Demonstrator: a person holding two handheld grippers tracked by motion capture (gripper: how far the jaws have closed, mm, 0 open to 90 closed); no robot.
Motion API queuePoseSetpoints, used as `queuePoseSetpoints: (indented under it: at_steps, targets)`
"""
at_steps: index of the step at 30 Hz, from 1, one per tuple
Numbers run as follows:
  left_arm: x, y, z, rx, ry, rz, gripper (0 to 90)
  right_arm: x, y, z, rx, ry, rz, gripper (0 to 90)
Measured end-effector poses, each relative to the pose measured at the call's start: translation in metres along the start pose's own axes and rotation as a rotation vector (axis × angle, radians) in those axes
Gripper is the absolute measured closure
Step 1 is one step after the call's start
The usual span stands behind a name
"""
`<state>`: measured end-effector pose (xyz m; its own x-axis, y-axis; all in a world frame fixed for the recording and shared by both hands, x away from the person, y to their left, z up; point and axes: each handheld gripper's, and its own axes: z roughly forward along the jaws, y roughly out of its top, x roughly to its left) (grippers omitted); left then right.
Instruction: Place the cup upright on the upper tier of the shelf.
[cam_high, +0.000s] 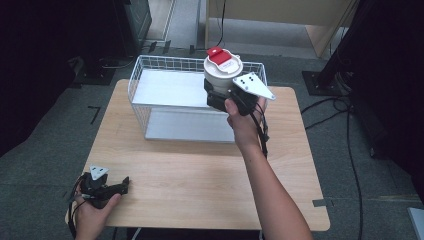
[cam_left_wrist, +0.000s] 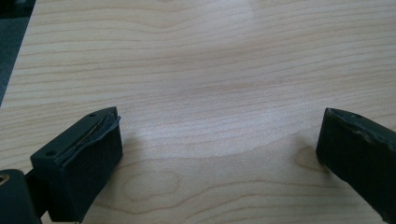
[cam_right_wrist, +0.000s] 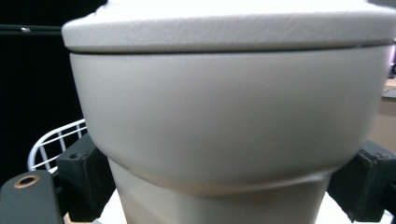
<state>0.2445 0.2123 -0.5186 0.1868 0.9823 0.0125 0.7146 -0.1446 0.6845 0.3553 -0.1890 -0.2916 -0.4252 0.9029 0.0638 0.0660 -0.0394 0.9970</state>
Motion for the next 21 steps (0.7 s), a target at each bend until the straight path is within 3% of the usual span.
queuePoseSetpoints:
  at_steps: [13, 21]
  targets:
    - [0.0, 0.0, 0.0, -0.001, 0.0, -0.002, 0.7, 0.002, -0.008, 0.06, 0.054, -0.035, 0.005, 10.2]
    - [0.0, 0.0, 0.0, -0.003, 0.0, -0.004, 0.6, -0.003, -0.012, 0.081, 0.065, -0.057, 0.049, 10.1]
